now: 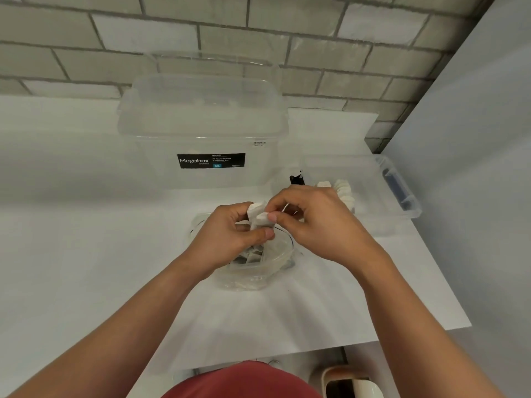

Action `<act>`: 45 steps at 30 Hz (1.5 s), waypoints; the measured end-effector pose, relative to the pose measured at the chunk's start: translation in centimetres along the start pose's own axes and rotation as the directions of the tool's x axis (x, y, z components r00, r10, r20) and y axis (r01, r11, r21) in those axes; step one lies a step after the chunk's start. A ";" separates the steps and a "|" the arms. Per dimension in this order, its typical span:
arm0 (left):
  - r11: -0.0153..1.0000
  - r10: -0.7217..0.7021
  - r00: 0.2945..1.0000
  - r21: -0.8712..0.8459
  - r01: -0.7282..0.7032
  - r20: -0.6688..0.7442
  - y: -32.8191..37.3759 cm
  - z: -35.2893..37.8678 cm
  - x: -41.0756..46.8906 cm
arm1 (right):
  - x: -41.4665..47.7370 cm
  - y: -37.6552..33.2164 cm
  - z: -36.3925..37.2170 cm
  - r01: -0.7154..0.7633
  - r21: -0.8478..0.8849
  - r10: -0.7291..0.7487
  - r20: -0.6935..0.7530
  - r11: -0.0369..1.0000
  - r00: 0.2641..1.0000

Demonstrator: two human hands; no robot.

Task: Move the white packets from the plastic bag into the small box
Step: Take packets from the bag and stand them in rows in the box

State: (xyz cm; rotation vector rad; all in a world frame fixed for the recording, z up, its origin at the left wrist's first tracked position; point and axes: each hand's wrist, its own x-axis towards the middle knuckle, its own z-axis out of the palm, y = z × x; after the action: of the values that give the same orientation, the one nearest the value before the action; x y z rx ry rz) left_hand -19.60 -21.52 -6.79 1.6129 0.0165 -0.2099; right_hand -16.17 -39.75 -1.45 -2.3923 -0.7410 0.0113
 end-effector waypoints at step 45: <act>1.000 -0.021 0.966 0.000 0.022 -0.256 0.5 9.7 1.7 | 4.0 21.1 -9.3 -0.307 -0.202 0.365 0.412 0.930 0.835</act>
State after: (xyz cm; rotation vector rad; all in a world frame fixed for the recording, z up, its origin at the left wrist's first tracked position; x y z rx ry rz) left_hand -19.10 -31.36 -6.92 1.6337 0.2329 -0.0171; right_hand -0.43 -56.54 -5.36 -2.6476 -0.5111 0.7008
